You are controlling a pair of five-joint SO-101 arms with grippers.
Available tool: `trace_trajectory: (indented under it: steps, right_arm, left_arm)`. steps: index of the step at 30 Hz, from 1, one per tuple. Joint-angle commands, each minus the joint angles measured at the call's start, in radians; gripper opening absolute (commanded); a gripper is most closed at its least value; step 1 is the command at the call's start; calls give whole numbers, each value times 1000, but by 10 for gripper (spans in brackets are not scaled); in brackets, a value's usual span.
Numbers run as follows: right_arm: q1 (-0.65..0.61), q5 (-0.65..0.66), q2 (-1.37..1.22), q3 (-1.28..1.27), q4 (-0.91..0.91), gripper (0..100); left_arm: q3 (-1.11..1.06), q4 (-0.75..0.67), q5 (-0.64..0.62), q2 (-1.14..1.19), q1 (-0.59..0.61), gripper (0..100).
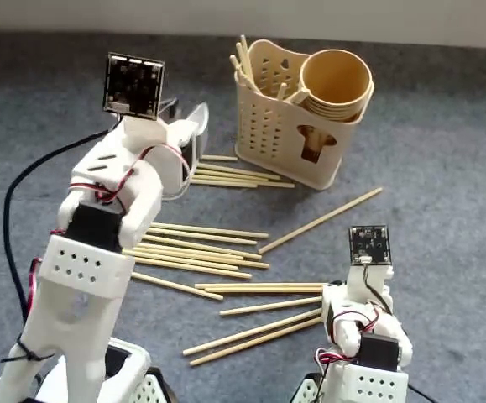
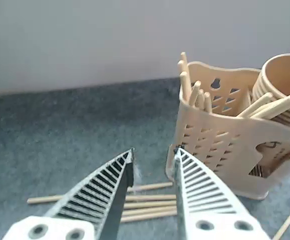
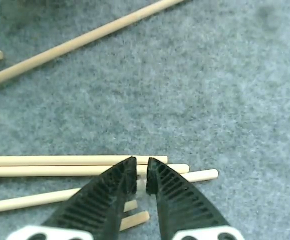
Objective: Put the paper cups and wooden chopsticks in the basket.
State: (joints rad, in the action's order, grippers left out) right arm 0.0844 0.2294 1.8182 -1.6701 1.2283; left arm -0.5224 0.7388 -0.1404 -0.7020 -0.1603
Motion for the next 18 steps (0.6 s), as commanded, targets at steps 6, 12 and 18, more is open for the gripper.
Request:
trace_trajectory:
  steps: [6,12,18]
  right_arm:
    - [13,11,10,-51,-28,48]
    - [147,-3,10,-45,-28,48]
    - [255,-43,10,53,-35,47]
  left_arm:
    - [-82,152,-2,-48,127,139]
    - [-185,152,0,-50,191,67]
    - [-275,152,2,-50,257,4]
